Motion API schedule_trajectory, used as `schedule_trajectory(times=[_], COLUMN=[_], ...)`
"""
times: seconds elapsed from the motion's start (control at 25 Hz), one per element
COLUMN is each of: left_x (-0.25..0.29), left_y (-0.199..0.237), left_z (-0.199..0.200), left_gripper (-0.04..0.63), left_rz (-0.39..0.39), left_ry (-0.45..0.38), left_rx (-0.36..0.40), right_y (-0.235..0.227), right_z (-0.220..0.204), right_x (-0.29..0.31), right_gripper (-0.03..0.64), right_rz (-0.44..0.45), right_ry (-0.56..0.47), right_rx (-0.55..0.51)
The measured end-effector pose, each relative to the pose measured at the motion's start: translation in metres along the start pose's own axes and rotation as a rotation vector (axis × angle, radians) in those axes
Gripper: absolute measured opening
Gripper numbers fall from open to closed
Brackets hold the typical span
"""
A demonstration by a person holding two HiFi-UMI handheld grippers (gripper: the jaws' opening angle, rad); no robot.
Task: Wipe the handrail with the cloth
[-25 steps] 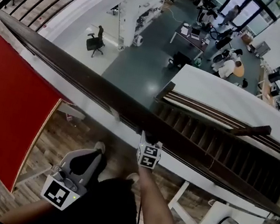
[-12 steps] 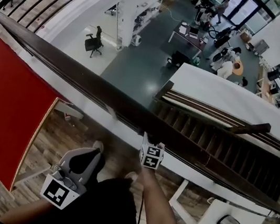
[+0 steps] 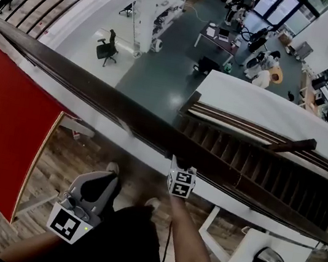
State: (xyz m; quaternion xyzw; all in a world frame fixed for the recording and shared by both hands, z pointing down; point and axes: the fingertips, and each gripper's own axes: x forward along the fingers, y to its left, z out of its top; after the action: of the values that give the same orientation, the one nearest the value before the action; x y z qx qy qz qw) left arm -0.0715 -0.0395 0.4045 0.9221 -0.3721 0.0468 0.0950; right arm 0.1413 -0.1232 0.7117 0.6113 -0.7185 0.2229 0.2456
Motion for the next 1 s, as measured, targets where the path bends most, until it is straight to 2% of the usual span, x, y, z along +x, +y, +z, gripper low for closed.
schedule_trajectory(times=[1.0], left_x=[0.018], left_y=[-0.047], left_z=[0.002], left_gripper=[0.0], left_rz=[-0.028], left_ry=[-0.016], left_rx=[0.016], right_y=[-0.064], right_z=[-0.028], right_x=[-0.035], right_gripper=[0.156], right_rz=[-0.061], right_ry=[0.005], right_rx=[0.047])
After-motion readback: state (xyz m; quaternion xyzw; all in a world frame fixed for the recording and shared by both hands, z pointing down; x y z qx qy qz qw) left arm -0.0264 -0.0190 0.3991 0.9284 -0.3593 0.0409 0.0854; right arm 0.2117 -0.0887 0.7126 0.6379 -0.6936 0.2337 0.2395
